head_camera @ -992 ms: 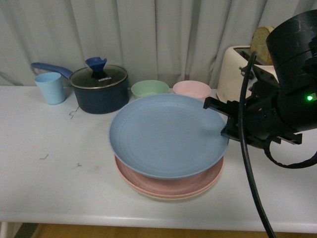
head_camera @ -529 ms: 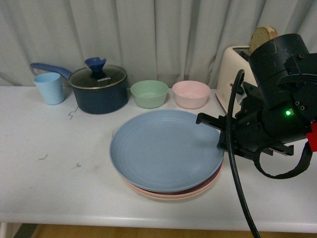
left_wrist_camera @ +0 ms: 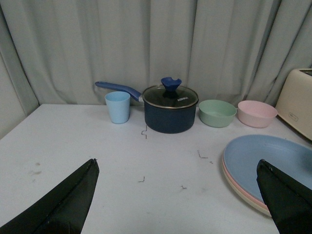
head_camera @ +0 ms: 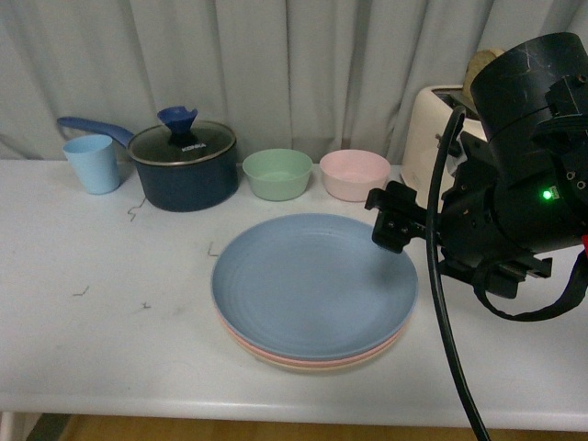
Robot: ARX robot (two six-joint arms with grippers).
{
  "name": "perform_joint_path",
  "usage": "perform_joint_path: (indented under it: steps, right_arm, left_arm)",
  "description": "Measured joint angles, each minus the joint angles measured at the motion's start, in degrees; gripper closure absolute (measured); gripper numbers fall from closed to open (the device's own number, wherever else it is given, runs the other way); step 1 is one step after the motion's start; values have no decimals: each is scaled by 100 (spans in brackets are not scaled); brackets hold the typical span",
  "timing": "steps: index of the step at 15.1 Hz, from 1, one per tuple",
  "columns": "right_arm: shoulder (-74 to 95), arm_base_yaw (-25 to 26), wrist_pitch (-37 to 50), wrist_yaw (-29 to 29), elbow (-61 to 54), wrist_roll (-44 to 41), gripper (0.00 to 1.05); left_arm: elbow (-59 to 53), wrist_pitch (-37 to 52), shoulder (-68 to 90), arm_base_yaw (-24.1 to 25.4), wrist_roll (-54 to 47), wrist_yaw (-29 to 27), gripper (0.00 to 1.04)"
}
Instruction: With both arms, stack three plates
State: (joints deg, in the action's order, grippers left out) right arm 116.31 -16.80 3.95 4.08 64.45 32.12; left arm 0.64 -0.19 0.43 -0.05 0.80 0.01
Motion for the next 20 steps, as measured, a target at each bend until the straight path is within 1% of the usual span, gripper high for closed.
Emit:
perform_joint_path:
  steps: [1, 2, 3, 4, 5, 6, 7, 9, 10, 12, 13, 14, 17, 18, 20]
  right_arm:
    - [0, -2, 55, -24, -7, 0, 12]
    - [162, -15, 2282, -800, -581, -455, 19]
    - [131, 48, 4105, -1563, -1499, -1390, 32]
    - [-48, 168, 5268, -1722, -2350, -2033, 43]
    - [-363, 348, 6107, -1720, -2911, -2531, 53]
    - [-1532, 643, 7088, -1554, -3681, -2986, 78]
    - [-2022, 761, 6900, -1274, -4579, -3154, 103]
    - [-2820, 1021, 6964, -1152, -5060, -3163, 103]
    - [-3237, 1058, 6863, -1091, -5252, -3165, 103]
    - [-3727, 1137, 6487, -922, -5611, -3171, 103]
    - [-4260, 1207, 5864, -876, -5678, -3171, 103]
    - [-4782, 1276, 5630, -848, -5748, -3174, 103]
    - [-5440, 1639, 5270, -472, -5899, -3176, 103]
    - [-5672, 1705, 5036, -472, -6017, -3174, 103]
    - [-6332, 1681, 4544, -433, -6186, -3174, 103]
  left_arm:
    - [0, 0, 0, 0, 0, 0, 7]
    - [0, -2, 0, 0, -2, -2, 7]
    - [0, 7, 0, 0, 0, -7, 7]
    - [0, -4, 0, 4, 0, -7, 7]
    - [0, 0, 0, 4, 0, -4, 7]
    - [0, 0, 0, 4, 0, 0, 7]
    - [0, 0, 0, 4, 0, -2, 7]
    - [0, 0, 0, 4, 0, -2, 7]
    - [0, 0, 0, 4, 0, -2, 7]
    - [0, -2, 0, 4, 0, -2, 7]
    - [0, 0, 0, 4, 0, 0, 7]
    - [0, 0, 0, 4, 0, 0, 7]
    - [0, 0, 0, 4, -2, -2, 7]
    - [0, -2, 0, 4, -2, -4, 7]
    - [0, 0, 0, 4, -2, 0, 7]
